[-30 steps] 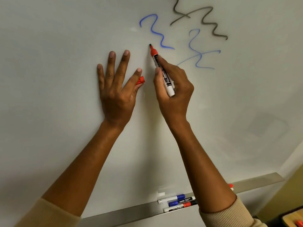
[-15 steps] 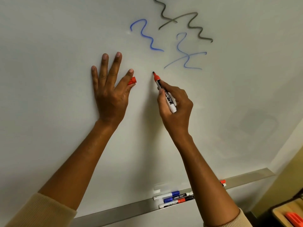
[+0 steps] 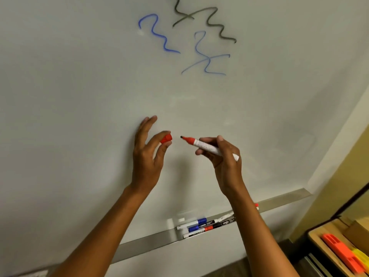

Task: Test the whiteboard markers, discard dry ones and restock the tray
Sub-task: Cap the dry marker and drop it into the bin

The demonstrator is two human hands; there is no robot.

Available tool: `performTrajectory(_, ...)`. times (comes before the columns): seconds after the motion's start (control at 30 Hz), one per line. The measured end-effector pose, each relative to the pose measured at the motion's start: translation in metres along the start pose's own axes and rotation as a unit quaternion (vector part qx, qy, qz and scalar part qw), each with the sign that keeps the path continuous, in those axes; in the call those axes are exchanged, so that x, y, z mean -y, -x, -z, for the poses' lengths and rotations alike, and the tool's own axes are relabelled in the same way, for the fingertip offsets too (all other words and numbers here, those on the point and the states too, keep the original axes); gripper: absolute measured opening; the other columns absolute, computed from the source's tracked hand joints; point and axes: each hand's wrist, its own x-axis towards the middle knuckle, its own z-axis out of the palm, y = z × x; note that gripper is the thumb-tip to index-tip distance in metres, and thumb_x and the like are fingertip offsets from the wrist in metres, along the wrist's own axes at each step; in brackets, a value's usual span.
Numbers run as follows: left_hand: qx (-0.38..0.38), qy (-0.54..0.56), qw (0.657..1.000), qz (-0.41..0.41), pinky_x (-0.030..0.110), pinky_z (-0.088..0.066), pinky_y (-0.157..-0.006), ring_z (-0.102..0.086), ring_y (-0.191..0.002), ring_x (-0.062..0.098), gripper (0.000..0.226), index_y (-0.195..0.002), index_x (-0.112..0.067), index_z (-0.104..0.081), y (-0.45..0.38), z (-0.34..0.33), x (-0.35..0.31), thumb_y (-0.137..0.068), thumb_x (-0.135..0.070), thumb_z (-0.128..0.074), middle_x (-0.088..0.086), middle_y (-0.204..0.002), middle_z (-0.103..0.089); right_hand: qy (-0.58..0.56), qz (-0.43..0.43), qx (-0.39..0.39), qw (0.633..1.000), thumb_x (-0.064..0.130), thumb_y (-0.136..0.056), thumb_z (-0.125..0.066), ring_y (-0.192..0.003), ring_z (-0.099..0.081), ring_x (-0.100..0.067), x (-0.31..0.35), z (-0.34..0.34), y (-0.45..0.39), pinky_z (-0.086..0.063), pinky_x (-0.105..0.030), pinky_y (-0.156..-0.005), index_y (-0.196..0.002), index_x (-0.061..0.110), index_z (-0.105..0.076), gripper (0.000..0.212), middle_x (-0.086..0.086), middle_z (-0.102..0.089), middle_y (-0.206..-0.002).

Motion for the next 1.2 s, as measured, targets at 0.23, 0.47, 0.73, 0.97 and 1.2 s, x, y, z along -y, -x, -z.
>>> performTrajectory(0.23, 0.102, 0.079, 0.991, 0.027, 0.045, -0.047, -0.103, -0.043, -0.135, 0.022, 0.029, -0.117, -0.014, -0.067, 0.042, -0.023, -0.002, -0.095, -0.030, -0.058, 0.006, -0.142, -0.049, 0.040, -0.055, -0.023, 0.997, 0.034, -0.099, -0.042, -0.086, -0.071, -0.031, -0.024, 0.027, 0.033, -0.055, -0.040, -0.091, -0.091, 0.015, -0.079, 0.043, -0.017, -0.074, -0.081)
performTrajectory(0.47, 0.264, 0.133, 0.955, 0.035, 0.028, -0.052, -0.094, -0.058, -0.112, 0.011, 0.028, -0.116, -0.016, -0.067, 0.056, -0.037, -0.005, -0.095, -0.031, -0.058, -0.002, -0.117, -0.064, 0.026, -0.140, -0.046, 0.989, 0.023, -0.105, -0.038, -0.067, -0.066, -0.024, -0.024, 0.062, 0.039, -0.054, -0.043, -0.083, -0.075, 0.011, -0.078, 0.052, -0.014, -0.065, -0.063)
performTrajectory(0.73, 0.431, 0.178, 0.877, 0.115, 0.014, -0.050, -0.081, -0.064, -0.090, 0.007, 0.017, -0.108, -0.020, -0.065, 0.069, -0.064, -0.031, -0.097, -0.029, -0.055, -0.007, -0.088, -0.069, -0.004, -0.218, -0.106, 0.970, 0.014, -0.102, -0.036, -0.057, -0.050, -0.023, -0.028, 0.098, 0.053, -0.053, -0.053, -0.092, -0.076, -0.007, -0.064, 0.043, -0.010, -0.056, -0.053)
performTrajectory(0.97, 0.402, 0.261, 0.857, 0.191, 0.022, -0.055, -0.066, -0.066, -0.065, 0.012, 0.015, -0.102, -0.018, -0.067, 0.089, -0.099, -0.070, -0.092, -0.029, -0.065, -0.007, -0.071, -0.069, -0.030, -0.238, -0.126, 0.963, 0.021, -0.100, -0.037, -0.054, -0.048, -0.016, -0.036, 0.117, 0.069, -0.051, -0.037, -0.071, -0.072, -0.001, -0.060, 0.042, -0.010, -0.050, -0.056)
performTrajectory(1.2, 0.383, 0.322, 0.826, 0.258, 0.040, -0.060, -0.073, -0.069, -0.065, 0.027, 0.019, -0.089, -0.004, -0.057, 0.108, -0.132, -0.089, -0.094, -0.021, -0.064, 0.012, -0.073, -0.071, -0.077, -0.250, -0.165, 0.951, 0.019, -0.096, -0.036, -0.047, -0.045, -0.027, -0.037, 0.142, 0.089, -0.045, -0.036, -0.057, -0.062, 0.003, -0.052, 0.041, -0.005, -0.032, -0.051)
